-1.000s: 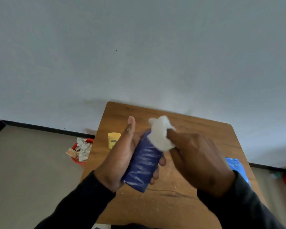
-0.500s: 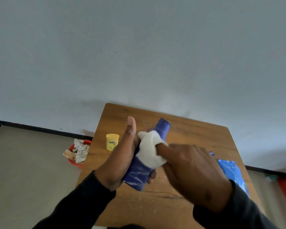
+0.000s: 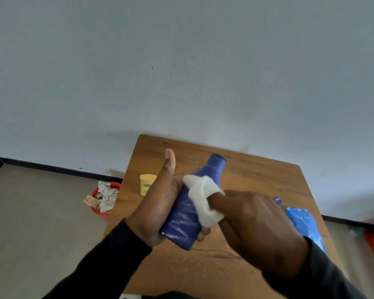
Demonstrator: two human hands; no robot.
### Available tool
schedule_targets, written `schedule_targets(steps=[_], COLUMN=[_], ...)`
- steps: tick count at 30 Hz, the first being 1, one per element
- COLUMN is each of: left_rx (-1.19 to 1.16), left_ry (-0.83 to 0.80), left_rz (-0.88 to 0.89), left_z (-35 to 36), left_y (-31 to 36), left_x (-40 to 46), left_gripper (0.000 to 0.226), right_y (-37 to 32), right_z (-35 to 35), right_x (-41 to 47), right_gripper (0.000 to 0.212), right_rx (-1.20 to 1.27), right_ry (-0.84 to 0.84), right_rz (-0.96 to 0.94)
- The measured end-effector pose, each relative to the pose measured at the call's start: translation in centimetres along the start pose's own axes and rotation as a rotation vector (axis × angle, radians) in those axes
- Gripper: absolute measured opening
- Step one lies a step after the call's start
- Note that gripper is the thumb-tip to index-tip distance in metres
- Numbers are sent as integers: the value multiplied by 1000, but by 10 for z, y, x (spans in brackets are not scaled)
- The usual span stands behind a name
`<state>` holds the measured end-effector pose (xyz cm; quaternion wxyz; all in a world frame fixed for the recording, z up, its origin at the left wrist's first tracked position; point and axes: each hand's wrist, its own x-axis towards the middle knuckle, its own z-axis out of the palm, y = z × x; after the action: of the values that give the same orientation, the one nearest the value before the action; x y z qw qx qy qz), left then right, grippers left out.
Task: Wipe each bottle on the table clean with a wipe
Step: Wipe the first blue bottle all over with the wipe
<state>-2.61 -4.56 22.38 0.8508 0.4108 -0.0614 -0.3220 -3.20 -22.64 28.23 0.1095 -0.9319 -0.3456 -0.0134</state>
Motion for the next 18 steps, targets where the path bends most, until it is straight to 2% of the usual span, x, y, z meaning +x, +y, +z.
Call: schedule_targets(steps=[4, 8, 12, 16, 18], left_rx=[-62, -58, -102, -125, -150], left_ry=[-31, -37, -48, -39, -44], left_rz=[-4, -7, -12, -32, -34], left_z=[0, -2, -3, 0, -1], left_y=[2, 0, 2, 5, 5], left_x=[-1, -1, -2, -2, -2], left_gripper=[101, 102, 99, 104, 103], right_y=[19, 3, 13, 2, 6], right_z=[-7, 1, -5, -3, -5], right_x=[3, -6, -3, -11, -11], right_gripper=[15, 20, 14, 24, 19], right_rx=[-55, -22, -42, 2, -10], right_ry=[136, 15, 89, -26, 11], right_rz=[84, -22, 91, -10, 11])
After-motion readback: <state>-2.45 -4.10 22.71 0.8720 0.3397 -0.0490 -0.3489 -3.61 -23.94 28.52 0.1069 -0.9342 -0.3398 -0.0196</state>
